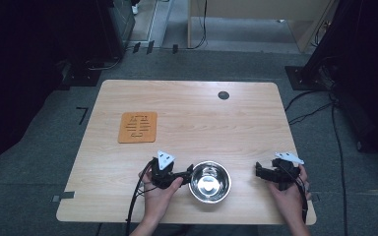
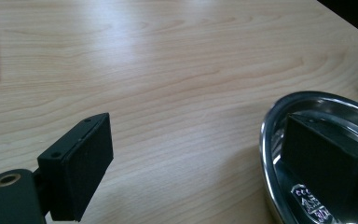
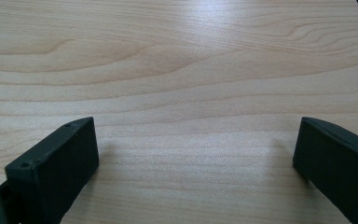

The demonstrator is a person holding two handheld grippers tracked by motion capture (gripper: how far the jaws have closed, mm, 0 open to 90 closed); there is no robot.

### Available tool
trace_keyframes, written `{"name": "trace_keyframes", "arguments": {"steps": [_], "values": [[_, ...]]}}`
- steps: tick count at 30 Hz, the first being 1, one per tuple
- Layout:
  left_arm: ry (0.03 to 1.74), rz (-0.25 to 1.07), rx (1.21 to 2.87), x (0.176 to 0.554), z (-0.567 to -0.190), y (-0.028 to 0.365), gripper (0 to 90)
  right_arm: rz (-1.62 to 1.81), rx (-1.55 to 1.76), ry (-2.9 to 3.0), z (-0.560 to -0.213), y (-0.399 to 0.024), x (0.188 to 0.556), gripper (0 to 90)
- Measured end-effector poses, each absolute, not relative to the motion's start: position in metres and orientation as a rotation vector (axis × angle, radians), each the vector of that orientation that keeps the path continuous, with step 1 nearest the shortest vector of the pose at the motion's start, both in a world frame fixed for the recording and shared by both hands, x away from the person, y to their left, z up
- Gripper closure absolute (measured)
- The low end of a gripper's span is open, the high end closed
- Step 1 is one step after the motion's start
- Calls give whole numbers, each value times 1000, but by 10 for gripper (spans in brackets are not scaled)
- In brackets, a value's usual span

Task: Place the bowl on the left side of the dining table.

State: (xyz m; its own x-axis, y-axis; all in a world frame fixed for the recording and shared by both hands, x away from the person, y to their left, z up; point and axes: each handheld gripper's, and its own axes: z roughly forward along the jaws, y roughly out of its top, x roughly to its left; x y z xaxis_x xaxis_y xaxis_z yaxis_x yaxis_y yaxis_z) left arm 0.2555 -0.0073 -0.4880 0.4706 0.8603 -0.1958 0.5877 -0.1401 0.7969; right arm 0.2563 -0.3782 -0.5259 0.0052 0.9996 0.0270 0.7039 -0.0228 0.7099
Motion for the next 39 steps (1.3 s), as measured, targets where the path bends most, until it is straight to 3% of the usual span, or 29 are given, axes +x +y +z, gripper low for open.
{"name": "trace_keyframes", "arguments": {"steps": [6,7,11,15,16,17,18,19,20,21,22,25,33,39], "values": [[1195,333,1881,254,-493,-17,98,757,1779,1750,-526,-378,256,0],[1194,337,1889,254,-494,-19,140,757,1779,1750,-526,-378,256,0],[1174,303,1934,252,-497,-28,163,757,1779,1750,-526,-378,256,0],[1160,273,1967,250,-500,-34,300,757,1779,1750,-526,-378,256,0],[1163,268,1978,250,-501,-36,424,757,1779,1750,-526,-378,256,0],[1167,264,1978,250,-502,-37,424,757,1779,1750,-526,-378,256,0],[1173,260,1979,250,-502,-37,533,757,1779,1750,-526,-378,256,0],[1173,250,1983,251,-502,-37,585,757,1779,1750,-526,-378,256,0],[1173,232,1986,252,-503,-38,585,757,1779,1750,-526,-378,256,0],[1172,218,1989,253,-503,-39,653,757,1779,1750,-526,-378,256,0],[1174,217,1997,254,-503,-39,653,757,1779,1750,-526,-378,256,0],[1165,182,2004,257,-503,-40,762,757,1779,1750,-526,-378,256,0],[1166,52,1919,266,-497,-30,824,757,1779,1750,-526,-378,256,0],[1139,66,1904,268,-490,-24,842,757,1779,1750,-526,-378,256,0]]}}
